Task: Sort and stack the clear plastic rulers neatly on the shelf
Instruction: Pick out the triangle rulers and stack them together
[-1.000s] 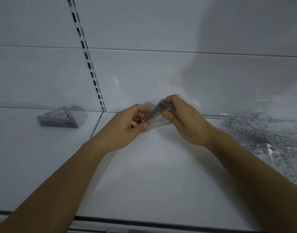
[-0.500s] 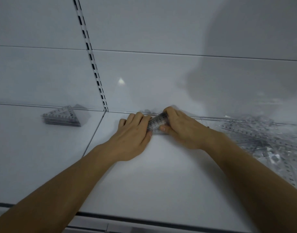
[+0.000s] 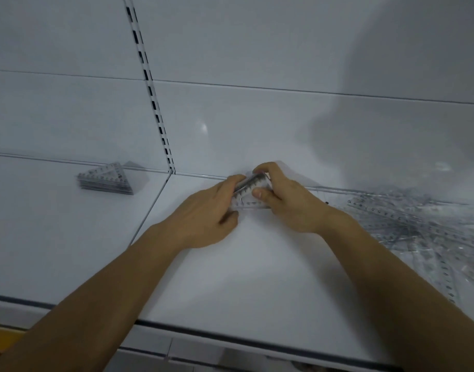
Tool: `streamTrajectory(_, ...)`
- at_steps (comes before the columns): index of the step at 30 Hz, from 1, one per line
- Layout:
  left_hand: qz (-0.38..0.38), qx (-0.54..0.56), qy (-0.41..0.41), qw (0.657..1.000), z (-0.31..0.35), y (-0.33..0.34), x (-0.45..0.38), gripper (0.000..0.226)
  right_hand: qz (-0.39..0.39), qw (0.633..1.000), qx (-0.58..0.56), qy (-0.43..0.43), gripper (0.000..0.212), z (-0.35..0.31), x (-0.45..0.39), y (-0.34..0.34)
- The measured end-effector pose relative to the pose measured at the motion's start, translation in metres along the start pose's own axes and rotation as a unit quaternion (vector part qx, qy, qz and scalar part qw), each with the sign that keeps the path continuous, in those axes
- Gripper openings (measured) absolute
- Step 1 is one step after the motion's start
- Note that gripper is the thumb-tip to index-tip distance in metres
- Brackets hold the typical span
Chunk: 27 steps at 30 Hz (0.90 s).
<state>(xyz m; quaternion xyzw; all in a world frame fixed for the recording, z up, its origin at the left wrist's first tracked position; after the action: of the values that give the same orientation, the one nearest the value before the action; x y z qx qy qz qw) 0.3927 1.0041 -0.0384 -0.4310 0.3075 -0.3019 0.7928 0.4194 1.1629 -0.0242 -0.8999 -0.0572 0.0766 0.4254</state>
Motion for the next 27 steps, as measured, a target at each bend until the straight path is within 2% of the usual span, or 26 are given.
streamTrajectory(2,-0.009,-0.025,0.008,1.000,-0.003,0.002,0.001,0.057,-0.011,0.999,-0.026,0.030,0.042,0.004,0.001,0.000)
streamTrajectory(5,-0.036,0.022,-0.013,0.999,-0.008,0.003,-0.002,0.050,-0.036,0.996,-0.073,0.027,0.067,-0.001,0.005,-0.006)
streamTrajectory(7,-0.069,0.044,-0.028,0.996,-0.009,0.001,-0.005,0.043,-0.056,0.997,-0.048,0.009,0.085,-0.005,0.008,-0.007)
streamTrajectory(9,-0.109,0.028,-0.035,0.993,-0.008,-0.001,-0.006,0.034,-0.063,0.998,0.016,0.011,0.092,-0.007,0.009,-0.003)
streamTrajectory(11,-0.149,0.008,-0.040,0.988,-0.006,-0.002,-0.008,0.024,-0.070,0.995,0.056,0.040,0.085,-0.008,0.009,-0.001)
streamTrajectory(14,-0.192,-0.007,-0.028,0.981,-0.006,-0.003,-0.013,0.009,-0.090,0.989,0.089,0.076,0.050,-0.013,0.007,-0.004)
streamTrajectory(16,-0.210,-0.009,-0.016,0.978,-0.007,-0.006,-0.016,0.007,-0.085,0.983,0.140,0.077,0.038,-0.020,0.002,-0.008)
streamTrajectory(20,-0.234,-0.032,0.021,0.972,-0.010,-0.015,-0.025,0.013,-0.090,0.974,0.189,0.093,0.032,-0.019,-0.009,-0.005)
streamTrajectory(24,-0.243,-0.069,0.051,0.966,-0.016,-0.024,-0.031,0.019,-0.103,0.977,0.132,0.130,0.030,-0.013,-0.013,-0.002)
streamTrajectory(27,-0.246,-0.089,0.047,0.964,-0.021,-0.032,-0.042,0.014,-0.088,0.980,0.109,0.144,0.030,-0.012,-0.015,0.003)
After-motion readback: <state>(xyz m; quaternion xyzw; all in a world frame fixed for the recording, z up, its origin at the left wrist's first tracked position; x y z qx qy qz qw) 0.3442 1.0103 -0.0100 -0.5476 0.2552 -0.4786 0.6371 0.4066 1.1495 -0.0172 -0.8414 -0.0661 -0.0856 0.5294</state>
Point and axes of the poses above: each hand's wrist, its own x-axis away from the middle knuckle, its own y-axis out of the palm, z = x × y, the point moved 6 cm from there along -x, towards the middle knuckle, and after that the axes turned 4 degrees about x, right-handed, at the moved point
